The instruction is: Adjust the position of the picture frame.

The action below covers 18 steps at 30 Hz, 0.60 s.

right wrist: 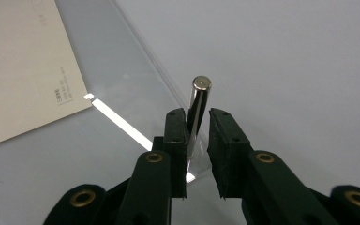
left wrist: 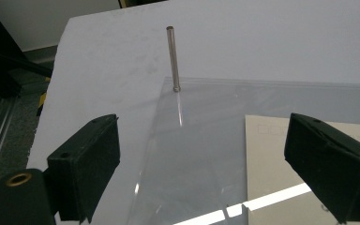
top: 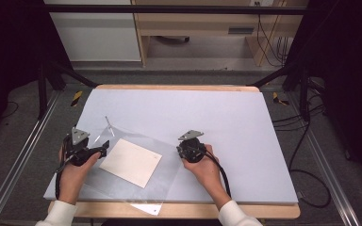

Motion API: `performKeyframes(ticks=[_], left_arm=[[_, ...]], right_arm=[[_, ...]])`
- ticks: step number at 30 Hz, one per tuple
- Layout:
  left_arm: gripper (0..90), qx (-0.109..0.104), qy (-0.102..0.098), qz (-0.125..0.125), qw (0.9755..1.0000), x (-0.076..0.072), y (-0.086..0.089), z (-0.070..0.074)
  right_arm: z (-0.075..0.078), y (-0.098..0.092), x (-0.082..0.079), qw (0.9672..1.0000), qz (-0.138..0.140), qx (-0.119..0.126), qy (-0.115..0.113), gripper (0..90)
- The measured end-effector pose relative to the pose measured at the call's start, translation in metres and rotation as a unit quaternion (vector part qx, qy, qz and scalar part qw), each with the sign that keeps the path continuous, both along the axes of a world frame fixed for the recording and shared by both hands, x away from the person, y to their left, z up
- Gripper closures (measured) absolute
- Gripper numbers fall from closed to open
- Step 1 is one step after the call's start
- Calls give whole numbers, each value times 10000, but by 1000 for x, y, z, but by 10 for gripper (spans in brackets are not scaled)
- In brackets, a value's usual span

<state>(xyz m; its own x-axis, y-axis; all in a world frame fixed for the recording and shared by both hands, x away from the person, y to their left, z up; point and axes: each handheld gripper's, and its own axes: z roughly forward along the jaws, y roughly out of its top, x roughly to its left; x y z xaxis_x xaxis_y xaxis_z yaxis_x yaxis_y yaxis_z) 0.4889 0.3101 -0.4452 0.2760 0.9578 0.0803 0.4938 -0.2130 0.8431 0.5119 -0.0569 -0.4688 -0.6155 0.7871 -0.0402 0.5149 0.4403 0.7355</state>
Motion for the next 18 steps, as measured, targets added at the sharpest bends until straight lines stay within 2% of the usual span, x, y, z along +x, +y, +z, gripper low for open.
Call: performKeyframes(ticks=[3, 6, 10, 12, 14, 16, 18], left_arm=[[119, 14, 1, -13, 10000, 0, -2, 0], [140, 8, 16, -45, 10000, 0, -3, 0], [233, -2, 66, -190, 9998, 6, 0, 5], [291, -94, 153, -222, 9996, 14, 4, 8], [378, 44, 217, -329, 9992, 25, 7, 9], [415, 231, 375, -347, 9984, 38, 9, 6], [504, 258, 474, -388, 9978, 52, 11, 1]], right_arm=[[-2, 2, 2, 10000, 55, 31, 0, 841], [-2, 3, 2, 9999, 14, 97, 71, 850], [-2, 2, 2, 9999, 23, 95, 79, 851], [-2, 2, 3, 9999, 48, 95, 94, 851], [-1, 1, 3, 9998, 68, 109, 116, 851], [-1, 1, 4, 9999, 81, 85, 114, 851], [0, 1, 5, 9998, 119, 35, 137, 851]])
